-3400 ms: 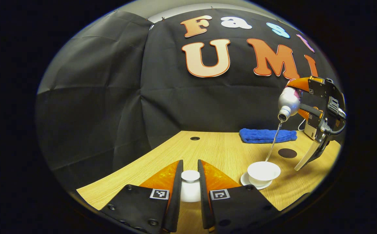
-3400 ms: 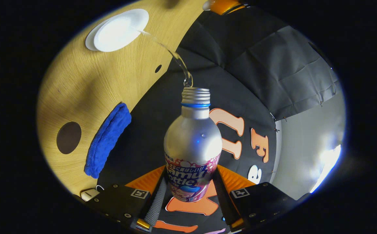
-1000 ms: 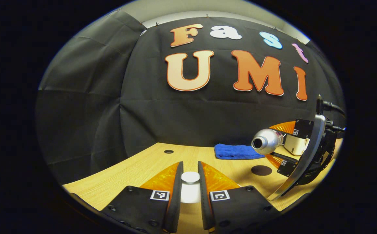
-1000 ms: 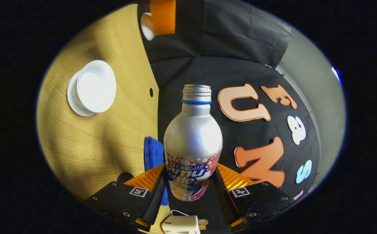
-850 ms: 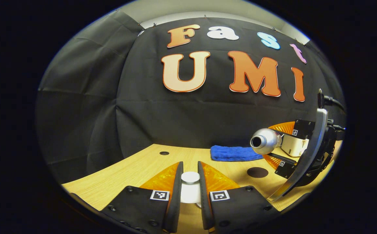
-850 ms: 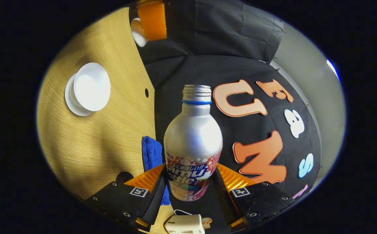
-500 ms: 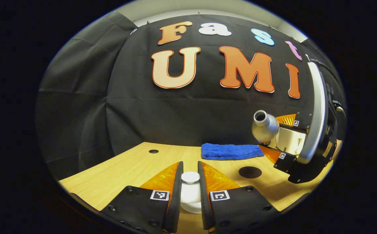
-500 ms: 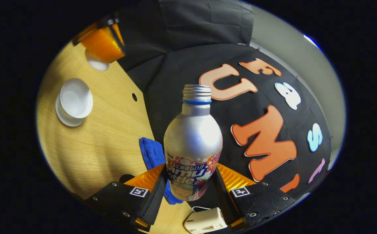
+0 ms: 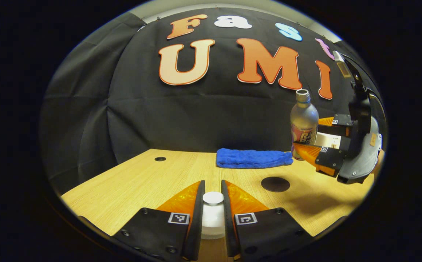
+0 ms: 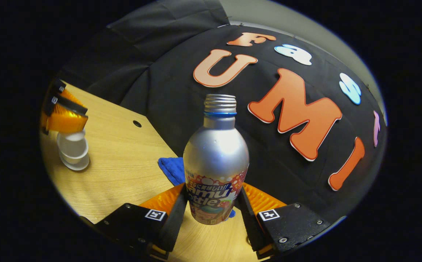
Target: Open the teacup lid with one hand, grasp the water bottle and pour water into the teacup with the other hand; after pouring, place the water bottle on the coaster and then close the teacup lid.
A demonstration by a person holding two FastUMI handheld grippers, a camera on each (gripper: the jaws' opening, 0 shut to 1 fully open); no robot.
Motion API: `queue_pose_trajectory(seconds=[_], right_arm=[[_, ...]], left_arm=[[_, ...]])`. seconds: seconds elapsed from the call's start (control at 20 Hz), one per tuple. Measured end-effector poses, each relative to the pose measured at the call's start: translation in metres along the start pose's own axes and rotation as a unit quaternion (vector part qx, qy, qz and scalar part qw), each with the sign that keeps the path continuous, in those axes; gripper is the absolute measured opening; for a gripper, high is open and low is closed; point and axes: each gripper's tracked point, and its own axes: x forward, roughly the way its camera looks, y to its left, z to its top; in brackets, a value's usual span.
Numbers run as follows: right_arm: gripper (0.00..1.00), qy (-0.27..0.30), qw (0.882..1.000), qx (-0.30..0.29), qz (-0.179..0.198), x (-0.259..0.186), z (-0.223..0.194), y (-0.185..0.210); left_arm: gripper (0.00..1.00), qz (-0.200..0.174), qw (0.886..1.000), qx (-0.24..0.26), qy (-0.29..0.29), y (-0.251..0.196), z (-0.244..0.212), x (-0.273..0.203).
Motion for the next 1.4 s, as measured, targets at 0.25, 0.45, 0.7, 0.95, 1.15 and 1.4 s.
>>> queue_pose_trajectory(seconds=[0.25, 0.45, 0.7, 0.95, 1.15, 1.4], right_arm=[[0.77, 0.012, 0.997, 0.076, 0.017, 0.000, -0.009, 0.010], [0.77, 0.020, 0.992, 0.124, 0.028, 0.003, -0.016, 0.017], [0.78, 0.039, 0.982, 0.183, 0.036, 0.019, -0.028, 0.030], [0.78, 0.063, 0.970, 0.231, 0.040, 0.035, -0.046, 0.045], [0.78, 0.074, 0.965, 0.246, 0.047, 0.039, -0.051, 0.050], [0.77, 0.087, 0.961, 0.257, 0.051, 0.042, -0.059, 0.055]], left_arm=[[0.31, 0.004, 1.000, -0.007, 0.026, 0.002, -0.023, 0.007], [0.31, 0.006, 0.999, -0.009, 0.038, 0.003, -0.032, 0.010], [0.31, 0.004, 0.999, -0.009, 0.040, 0.002, -0.035, 0.010], [0.32, 0.004, 0.999, -0.003, 0.046, 0.002, -0.038, 0.009], [0.35, 0.004, 0.999, -0.002, 0.046, 0.002, -0.036, 0.009], [0.36, 0.004, 0.999, -0.002, 0.048, 0.002, -0.037, 0.009]])
